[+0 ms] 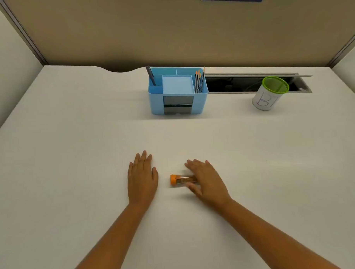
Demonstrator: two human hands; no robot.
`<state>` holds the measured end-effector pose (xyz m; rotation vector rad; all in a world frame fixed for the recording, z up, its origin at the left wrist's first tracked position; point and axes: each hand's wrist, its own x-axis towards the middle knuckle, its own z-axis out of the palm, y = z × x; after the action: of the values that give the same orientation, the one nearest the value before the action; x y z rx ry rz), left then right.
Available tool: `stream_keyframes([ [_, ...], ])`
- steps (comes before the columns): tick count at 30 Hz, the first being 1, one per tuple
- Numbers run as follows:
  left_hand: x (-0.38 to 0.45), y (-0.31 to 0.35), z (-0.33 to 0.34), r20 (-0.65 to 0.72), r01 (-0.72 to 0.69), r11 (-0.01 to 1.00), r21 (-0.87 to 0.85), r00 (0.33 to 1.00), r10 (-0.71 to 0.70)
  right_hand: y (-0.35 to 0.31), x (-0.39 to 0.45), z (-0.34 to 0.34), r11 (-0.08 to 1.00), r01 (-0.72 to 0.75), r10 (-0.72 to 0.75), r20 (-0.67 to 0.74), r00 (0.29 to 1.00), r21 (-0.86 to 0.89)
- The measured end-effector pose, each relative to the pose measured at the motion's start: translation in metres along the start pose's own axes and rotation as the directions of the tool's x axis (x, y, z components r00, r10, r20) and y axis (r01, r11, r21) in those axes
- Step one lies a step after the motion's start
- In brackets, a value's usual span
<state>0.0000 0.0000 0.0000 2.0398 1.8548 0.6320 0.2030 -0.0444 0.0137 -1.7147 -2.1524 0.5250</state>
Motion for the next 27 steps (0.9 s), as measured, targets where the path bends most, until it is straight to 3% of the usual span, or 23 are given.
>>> stream_keyframes([
  [3,-0.006,0.004,-0.005,-0.04,0.044,0.988,-0.147,0.998,-0.05,-0.012,-0.001,0.012,0.986,0.129,-0.134,-0.042,0.99,-0.108],
  [7,-0.009,0.007,-0.008,-0.057,0.043,0.977,-0.209,0.997,-0.056,-0.022,0.004,0.024,0.979,0.164,-0.172,-0.049,0.984,-0.123],
  [12,-0.015,0.009,-0.009,-0.013,-0.064,0.967,-0.247,0.998,0.063,-0.027,0.013,0.025,0.982,0.148,-0.161,-0.111,0.981,-0.113],
  [15,-0.028,0.019,-0.006,0.03,-0.118,0.947,-0.3,0.991,0.133,-0.036,0.015,0.018,0.99,0.037,-0.016,-0.151,0.988,0.135],
  [18,-0.04,0.035,-0.003,0.031,-0.103,0.925,-0.367,0.992,0.123,-0.051,0.013,0.009,0.851,-0.117,0.181,-0.077,0.98,0.512],
  [22,-0.045,0.047,-0.001,-0.008,-0.089,0.89,-0.446,0.995,0.096,-0.053,0.015,0.008,0.731,-0.128,0.231,-0.067,0.971,0.67],
  [27,-0.044,0.049,0.002,0.012,-0.073,0.91,-0.408,0.996,0.086,-0.059,0.017,0.005,0.612,-0.151,0.255,-0.013,0.967,0.777],
])
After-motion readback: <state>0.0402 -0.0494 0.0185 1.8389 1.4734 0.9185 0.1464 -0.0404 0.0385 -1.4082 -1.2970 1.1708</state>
